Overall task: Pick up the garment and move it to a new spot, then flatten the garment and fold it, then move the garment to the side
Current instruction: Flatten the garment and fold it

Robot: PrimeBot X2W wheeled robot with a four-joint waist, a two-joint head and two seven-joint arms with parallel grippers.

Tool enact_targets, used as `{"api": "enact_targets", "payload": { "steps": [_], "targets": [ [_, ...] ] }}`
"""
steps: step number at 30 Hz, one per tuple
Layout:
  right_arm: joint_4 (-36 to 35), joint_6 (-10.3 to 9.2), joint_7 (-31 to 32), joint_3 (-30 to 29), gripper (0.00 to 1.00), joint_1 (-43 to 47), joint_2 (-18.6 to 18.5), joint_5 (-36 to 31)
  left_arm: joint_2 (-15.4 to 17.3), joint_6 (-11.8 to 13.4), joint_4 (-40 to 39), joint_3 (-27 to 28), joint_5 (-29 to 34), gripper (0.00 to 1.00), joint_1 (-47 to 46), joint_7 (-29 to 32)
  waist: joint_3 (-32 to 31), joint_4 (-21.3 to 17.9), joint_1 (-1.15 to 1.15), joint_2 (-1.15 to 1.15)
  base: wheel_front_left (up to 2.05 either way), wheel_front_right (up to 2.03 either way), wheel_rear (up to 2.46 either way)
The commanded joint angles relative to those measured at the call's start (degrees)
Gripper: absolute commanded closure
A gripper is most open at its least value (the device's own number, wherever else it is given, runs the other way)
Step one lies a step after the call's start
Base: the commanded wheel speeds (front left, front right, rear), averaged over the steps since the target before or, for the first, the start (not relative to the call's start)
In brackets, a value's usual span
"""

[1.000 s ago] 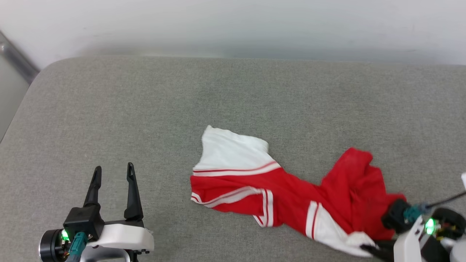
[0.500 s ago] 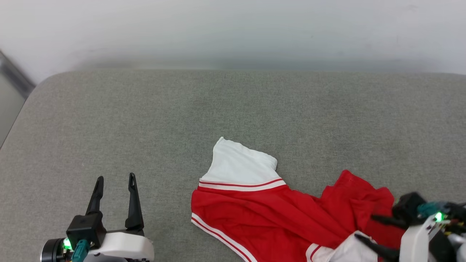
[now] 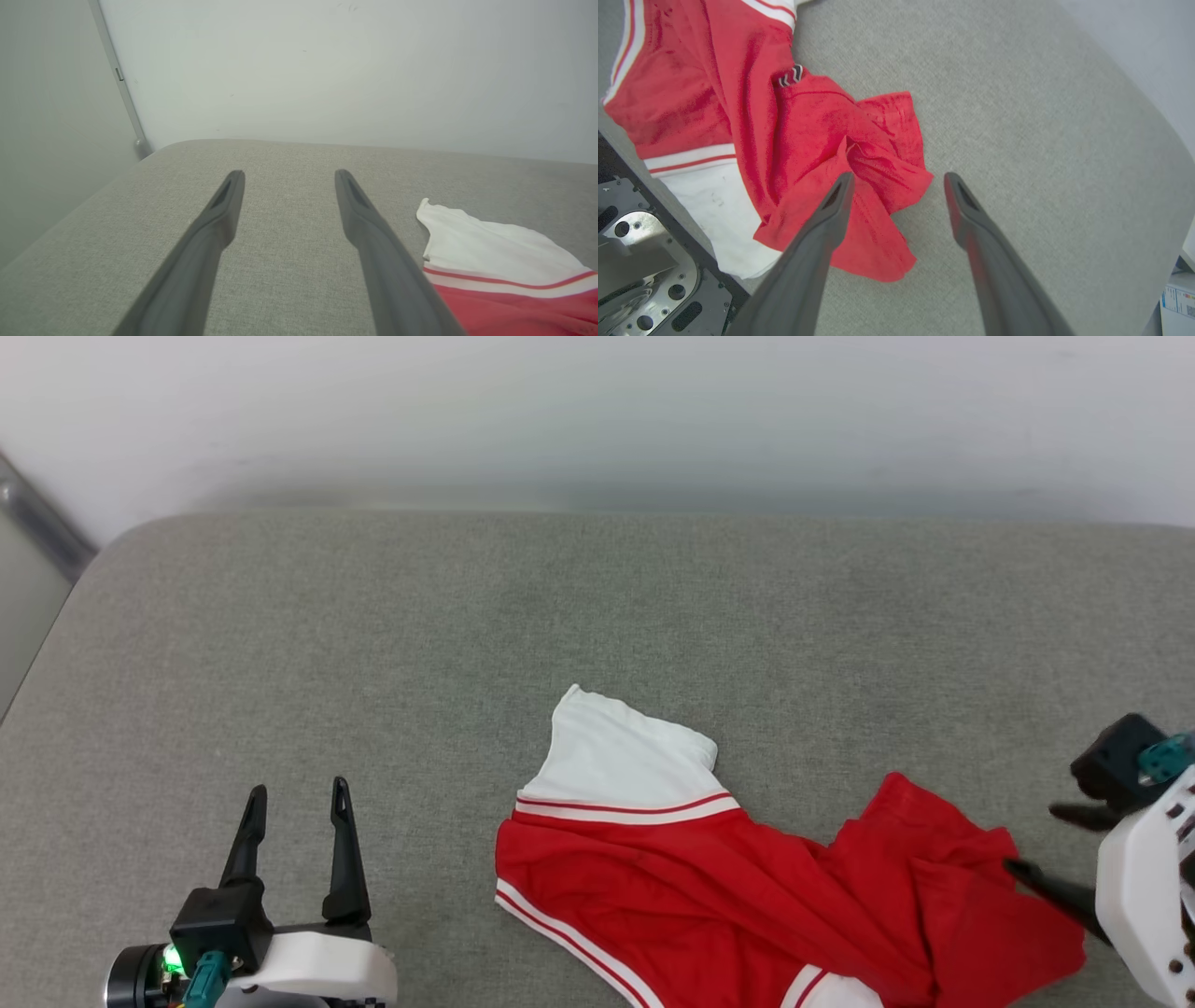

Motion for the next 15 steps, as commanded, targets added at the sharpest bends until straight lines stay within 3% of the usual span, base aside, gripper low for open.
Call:
{"api": "enact_targets", "payload": {
  "steps": [1, 4, 15],
  "targets": [
    [0.8, -0.04, 2.8, 1.1, 0.00, -0.4, 0.2, 1.0, 0.0, -0.3, -0.1, -0.2, 0.3, 0.00, -0.9, -0.1, 0.9, 0.5, 0.01, 0.00, 0.00, 0.00, 0.00],
    [3.0, -0.04, 6.6, 2.4, 0.00, -2.0, 1.9, 1.3, -0.1, -0.2, -0.2, -0.5, 0.0, 0.00, -1.5, -0.1, 2.5, 1.1, 0.01, 0.00, 0.00, 0.00, 0.00],
    [13.8, -0.02, 8.1, 11.5, 0.00, -4.2, 9.3, 1.0, -0.3, -0.2, 0.5, -1.4, -0.6, 0.00, -5.2, -0.1, 7.7, 3.0, 0.01, 0.00, 0.00, 0.00, 0.00]
  ]
}}
